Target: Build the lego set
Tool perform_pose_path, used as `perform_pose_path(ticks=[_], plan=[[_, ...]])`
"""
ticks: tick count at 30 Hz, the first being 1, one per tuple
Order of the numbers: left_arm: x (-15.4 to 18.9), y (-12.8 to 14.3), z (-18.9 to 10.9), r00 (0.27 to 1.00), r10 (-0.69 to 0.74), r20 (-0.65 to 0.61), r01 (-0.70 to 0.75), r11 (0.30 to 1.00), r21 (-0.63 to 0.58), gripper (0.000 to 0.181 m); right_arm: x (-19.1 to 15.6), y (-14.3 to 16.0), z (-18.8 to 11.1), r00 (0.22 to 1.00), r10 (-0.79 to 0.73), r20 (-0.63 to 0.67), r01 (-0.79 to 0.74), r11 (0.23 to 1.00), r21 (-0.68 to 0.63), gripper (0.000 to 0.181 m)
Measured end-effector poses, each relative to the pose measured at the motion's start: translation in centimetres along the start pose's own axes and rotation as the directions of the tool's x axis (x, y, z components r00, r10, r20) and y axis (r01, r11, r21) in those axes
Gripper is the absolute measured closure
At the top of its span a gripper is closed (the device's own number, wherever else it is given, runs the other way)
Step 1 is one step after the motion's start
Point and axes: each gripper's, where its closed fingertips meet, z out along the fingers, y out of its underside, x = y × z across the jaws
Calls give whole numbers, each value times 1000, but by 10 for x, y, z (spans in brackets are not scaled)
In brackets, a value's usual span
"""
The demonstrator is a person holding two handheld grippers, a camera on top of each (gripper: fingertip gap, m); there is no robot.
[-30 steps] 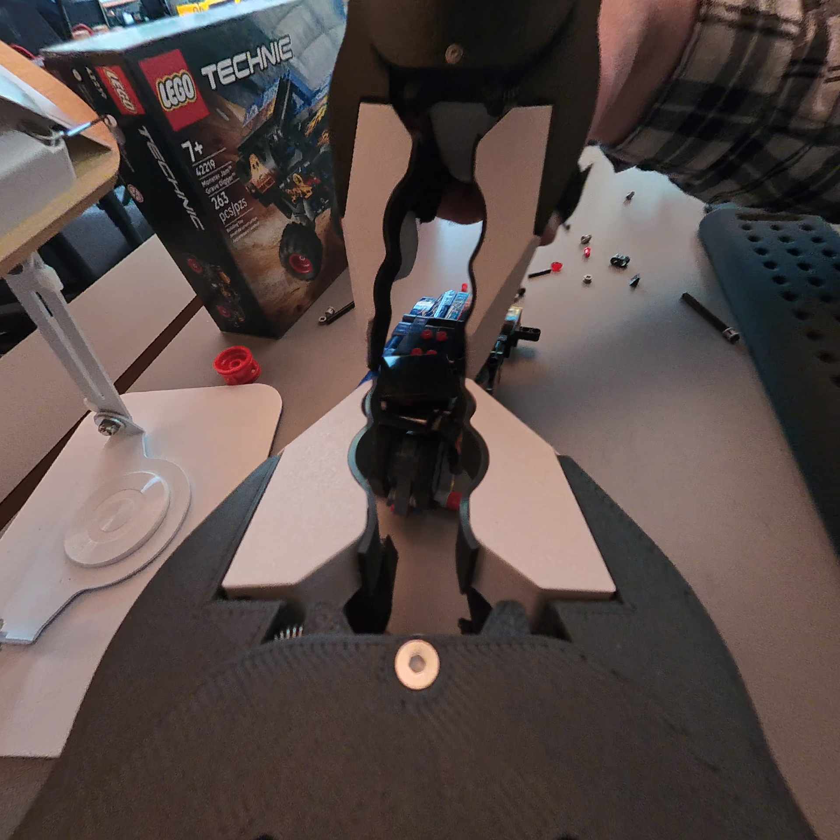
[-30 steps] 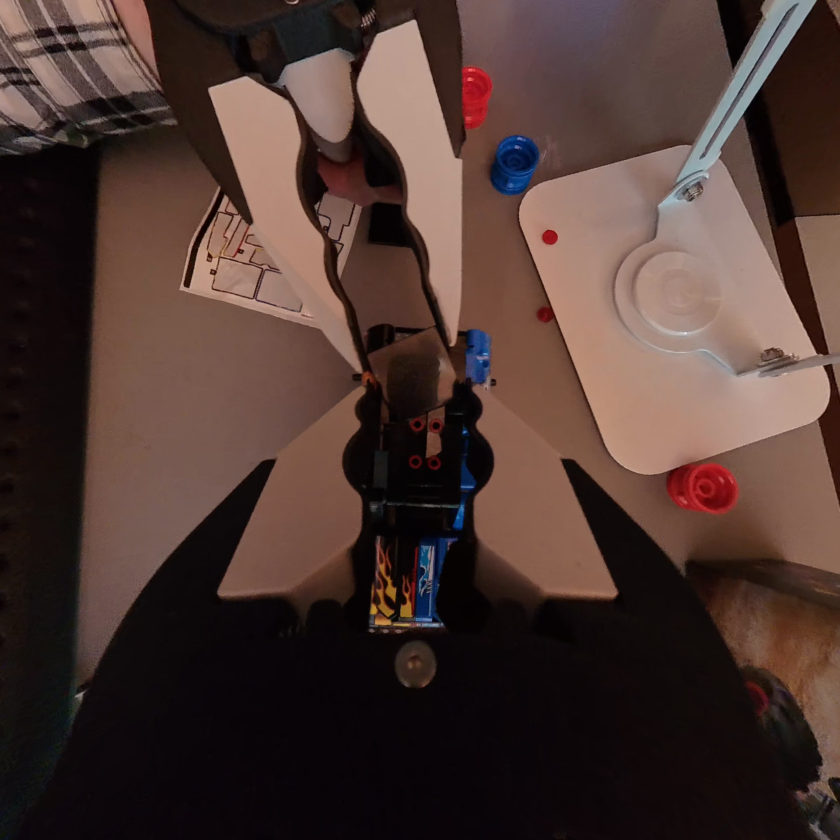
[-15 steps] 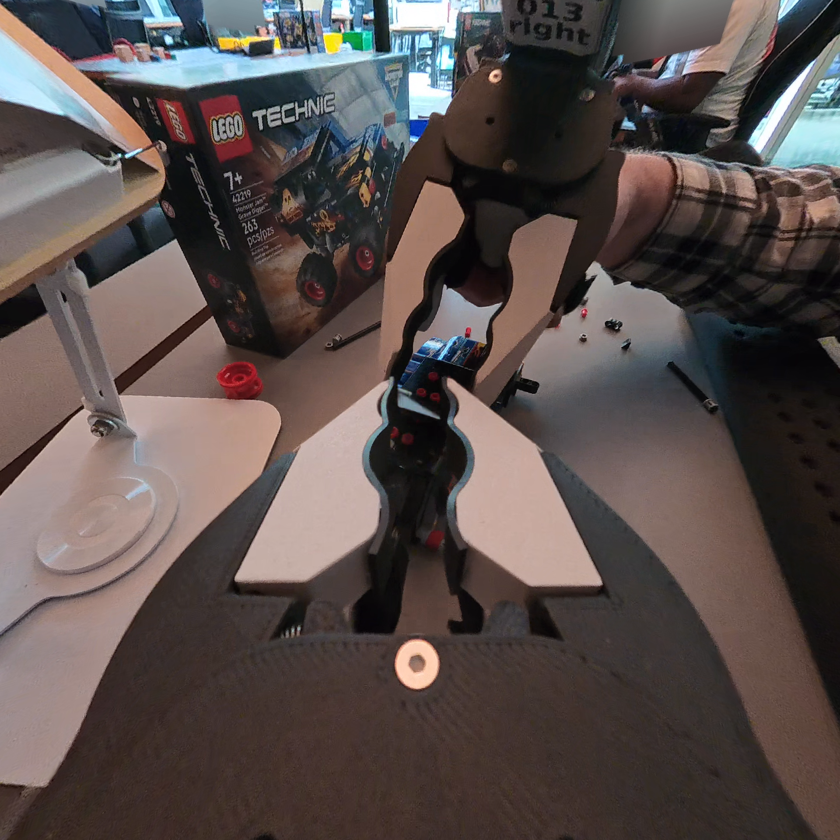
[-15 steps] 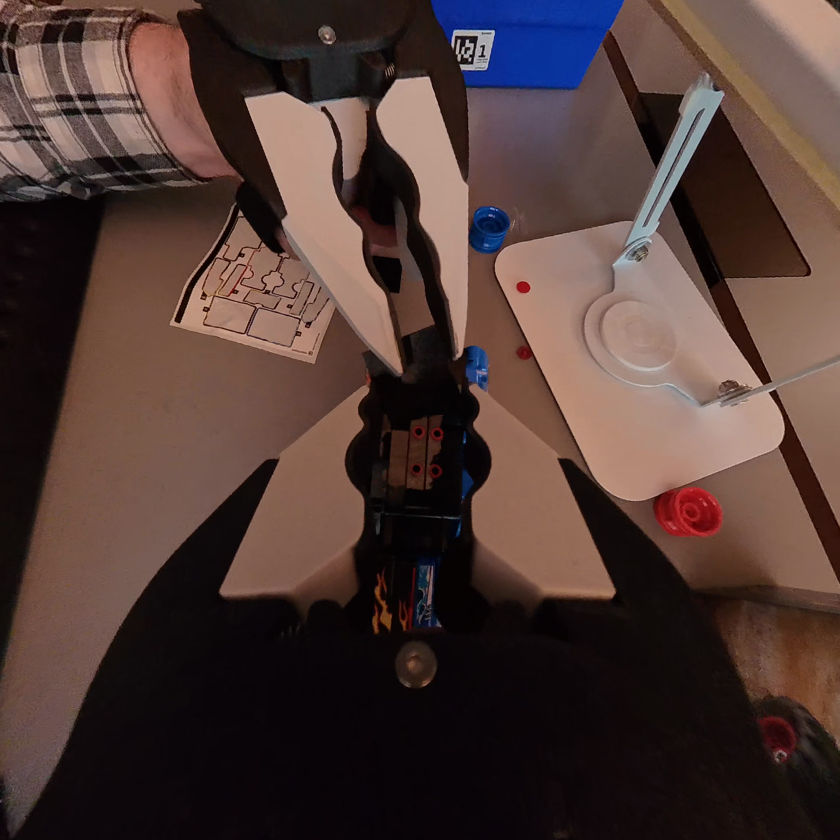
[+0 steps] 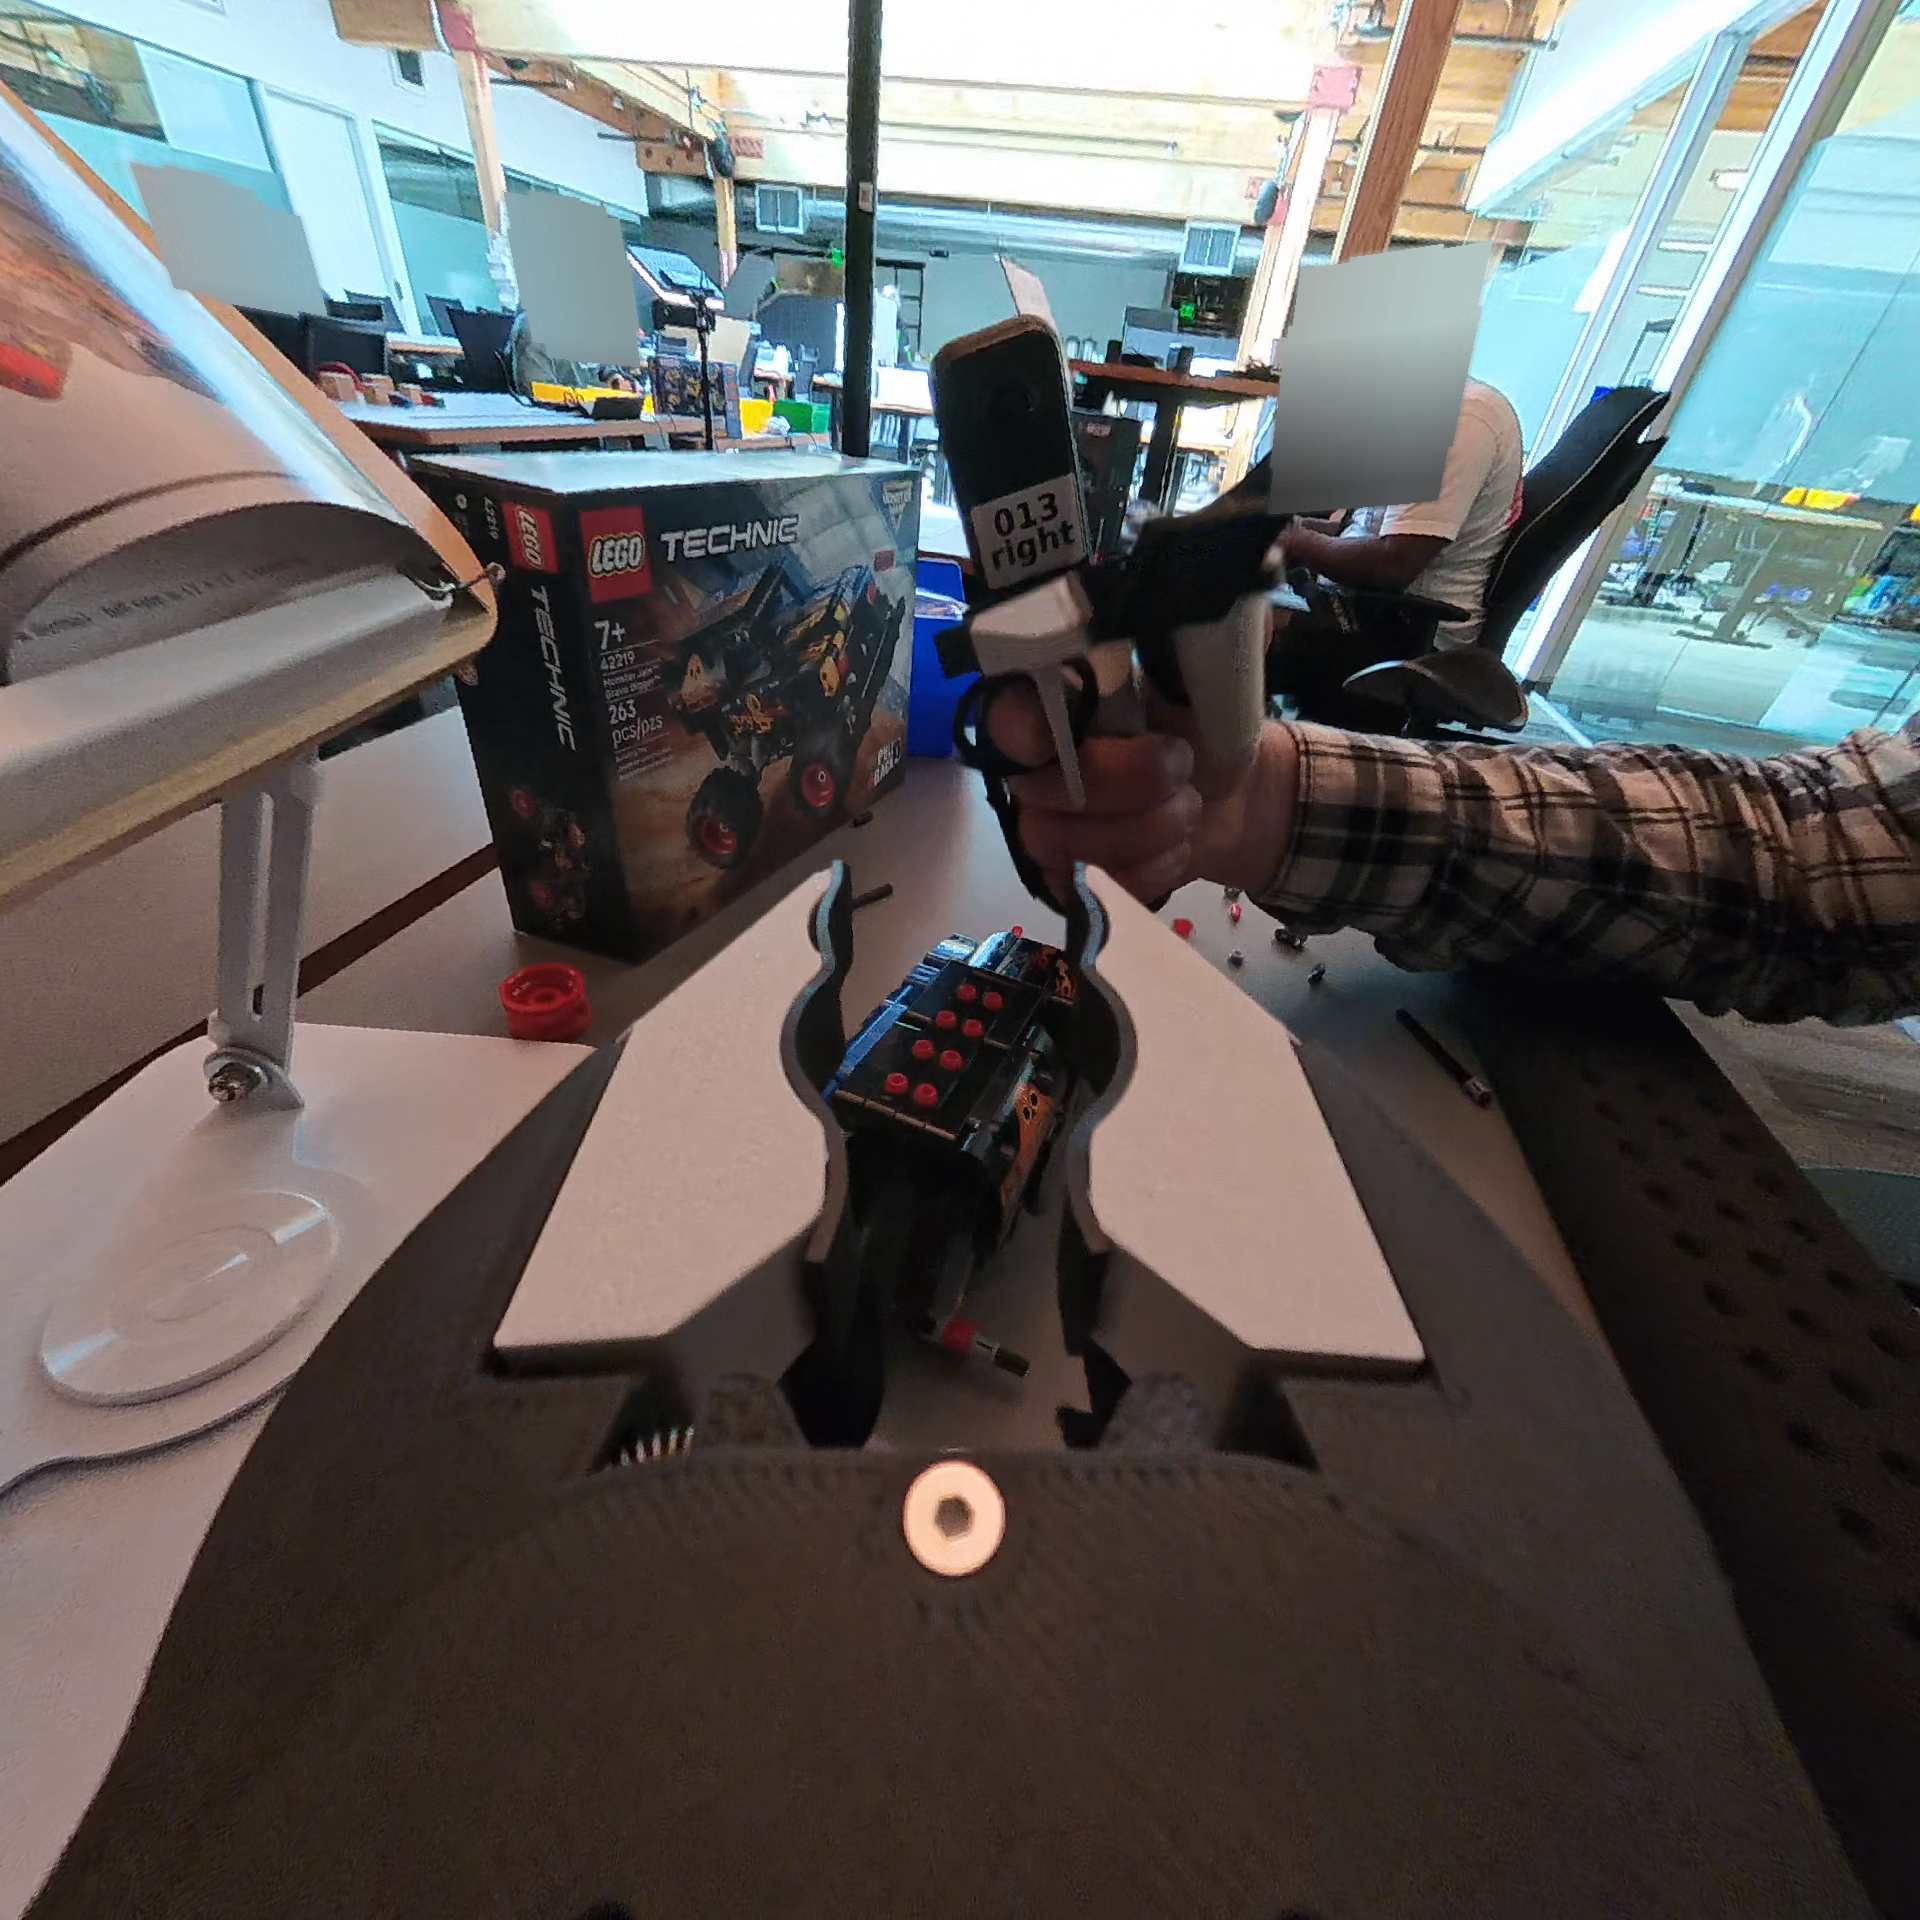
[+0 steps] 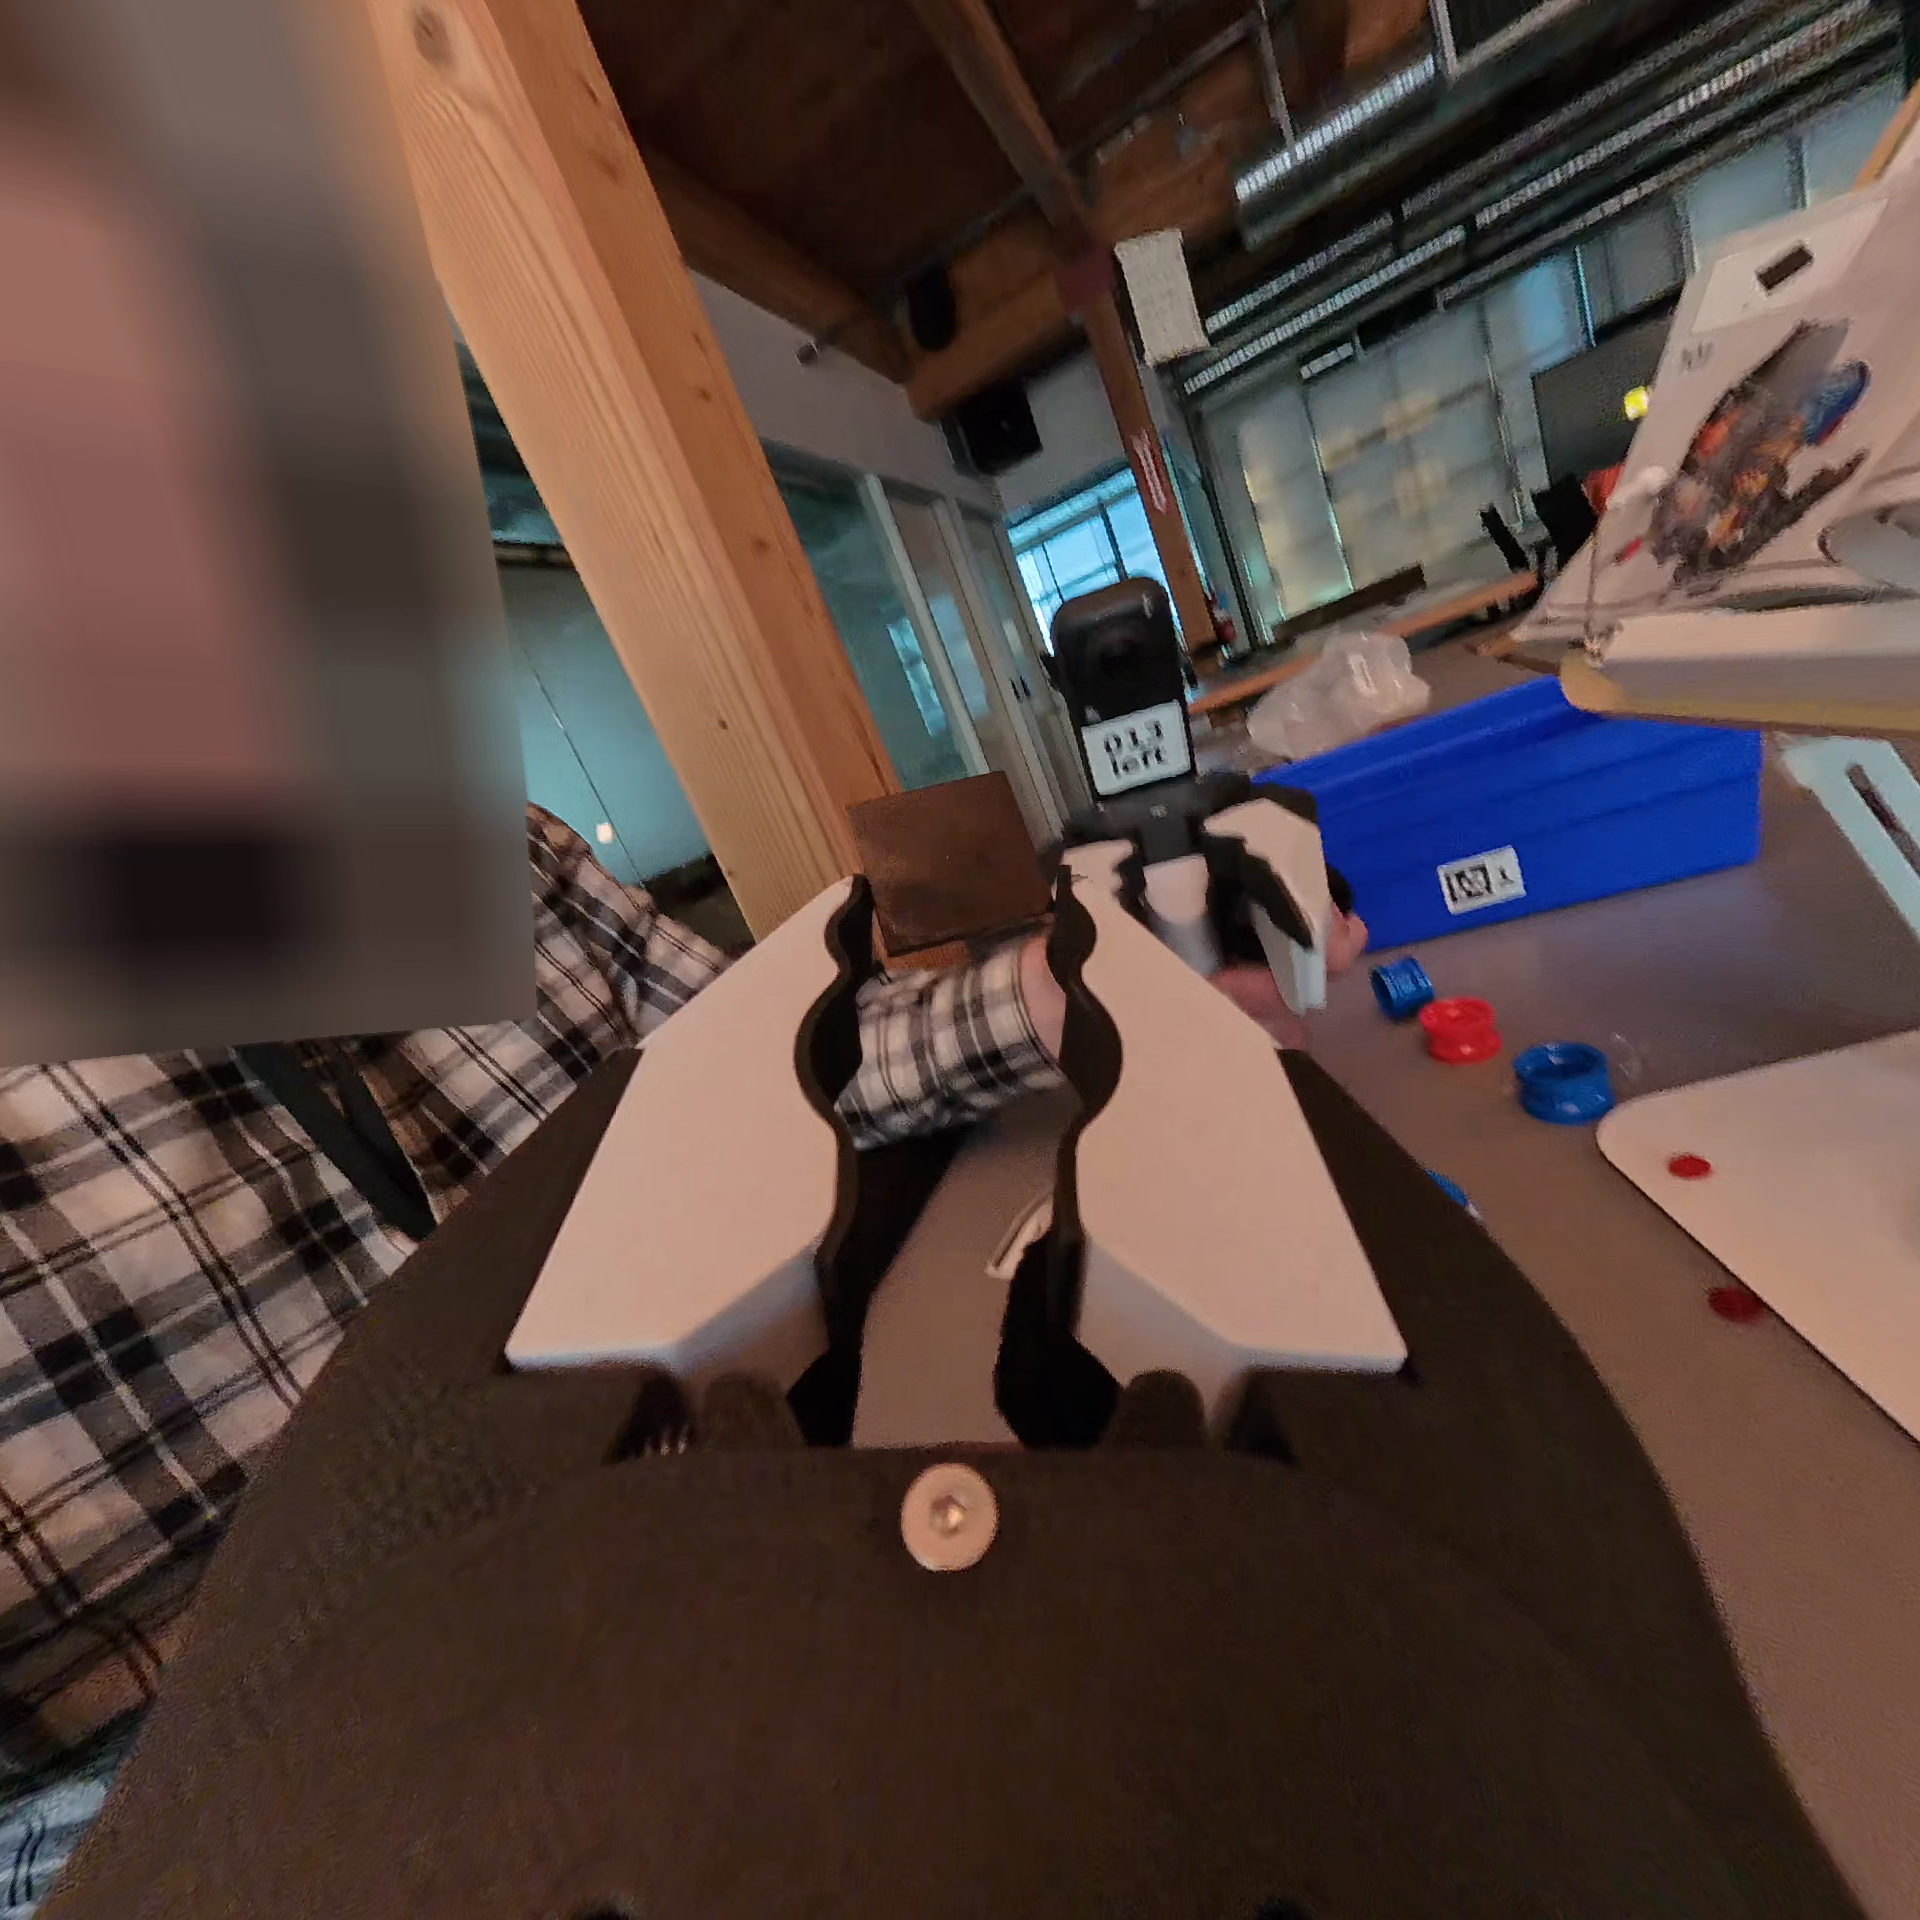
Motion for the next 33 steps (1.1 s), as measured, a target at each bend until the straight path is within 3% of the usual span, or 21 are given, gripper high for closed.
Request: perform_pose_path(ticks=[7,12,15,17,20,25,30,33], plan=[[-2,24,9,1000,3,-5,-4,996,-93,136,-26,-30,5,994,-4,111,-11,990,139,148],[-7,46,9,1000,9,-8,-11,984,-180,116,-20,-33,7,998,9,68,-18,991,136,148],[-10,63,9,999,42,-3,-42,967,-252,105,11,-15,9,985,-19,-170,16,1000,-18,148],[-12,76,12,998,64,-8,-63,950,-305,103,38,7,2,929,-79,-362,12,983,-184,148],[-9,89,20,997,74,-28,-79,939,-335,103,61,39,-9,837,-184,-516,-45,916,-400,148],[-9,90,25,995,93,-29,-97,940,-328,110,76,72,-15,762,-342,-549,-87,786,-612,148],[-6,91,25,995,95,-32,-100,937,-335,110,70,79,-17,783,-390,-485,-74,715,-695,149],[-6,89,24,995,94,-34,-100,937,-336,111,66,80,-22,799,-454,-394,-22,633,-774,148]])
